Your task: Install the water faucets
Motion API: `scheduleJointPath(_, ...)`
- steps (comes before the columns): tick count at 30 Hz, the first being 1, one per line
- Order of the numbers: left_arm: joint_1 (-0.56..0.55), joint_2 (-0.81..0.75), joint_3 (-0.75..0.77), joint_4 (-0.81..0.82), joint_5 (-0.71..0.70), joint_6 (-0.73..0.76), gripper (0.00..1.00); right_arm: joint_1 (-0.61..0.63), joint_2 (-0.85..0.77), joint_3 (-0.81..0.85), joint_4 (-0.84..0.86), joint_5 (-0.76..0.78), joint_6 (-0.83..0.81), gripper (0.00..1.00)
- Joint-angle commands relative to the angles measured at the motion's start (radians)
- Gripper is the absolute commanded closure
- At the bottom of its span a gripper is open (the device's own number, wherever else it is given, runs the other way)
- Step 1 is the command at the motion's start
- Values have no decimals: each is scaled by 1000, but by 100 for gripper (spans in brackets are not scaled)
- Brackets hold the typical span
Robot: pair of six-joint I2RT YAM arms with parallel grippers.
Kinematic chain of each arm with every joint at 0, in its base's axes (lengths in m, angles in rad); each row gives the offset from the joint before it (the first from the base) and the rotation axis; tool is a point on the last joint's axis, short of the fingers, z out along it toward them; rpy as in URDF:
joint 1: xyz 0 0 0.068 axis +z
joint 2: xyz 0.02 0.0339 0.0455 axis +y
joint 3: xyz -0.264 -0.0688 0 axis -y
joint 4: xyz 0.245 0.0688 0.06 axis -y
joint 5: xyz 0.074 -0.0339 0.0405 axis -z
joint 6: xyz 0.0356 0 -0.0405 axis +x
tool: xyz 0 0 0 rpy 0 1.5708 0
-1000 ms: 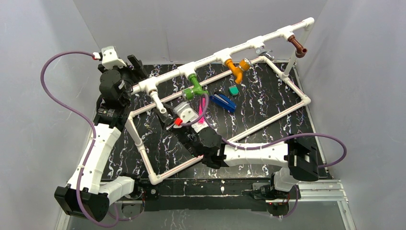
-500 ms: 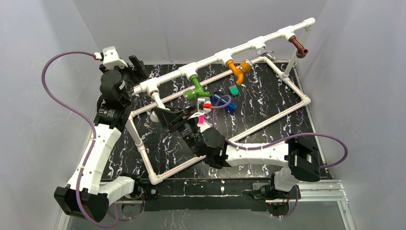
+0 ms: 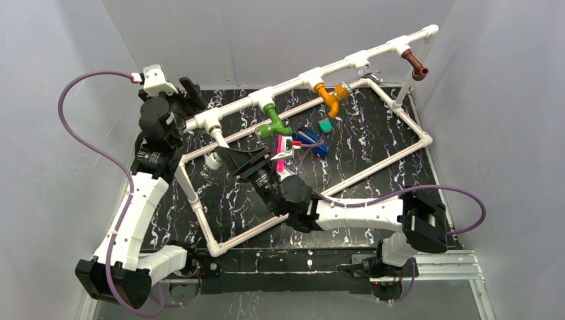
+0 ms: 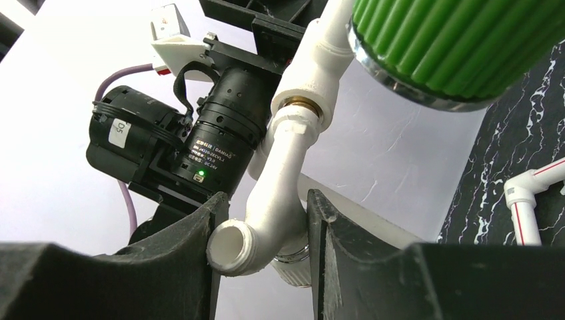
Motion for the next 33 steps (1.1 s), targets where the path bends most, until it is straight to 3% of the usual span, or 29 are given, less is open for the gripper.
scheduleJointPath(1,17,113,-133,-334,-16,6,24,-34,-54,-10,57,100,298,99)
scheduleJointPath(7,17,114,-132,-334,-16,6,24,-33,-76,-14,61,73,140,96)
scheduleJointPath(14,17,117,-130,-336,-16,6,24,-34,-94,-3,25,32,-6,51)
scheduleJointPath(21,16,121,-129,-336,-17,8,24,-33,-112,13,-11,11,-112,24)
scheduleJointPath(26,17,123,-130,-336,-17,8,24,-34,-128,29,-54,-22,-186,15)
scheduleJointPath(33,17,125,-129,-338,-18,8,24,-35,-174,73,-175,-143,-396,11)
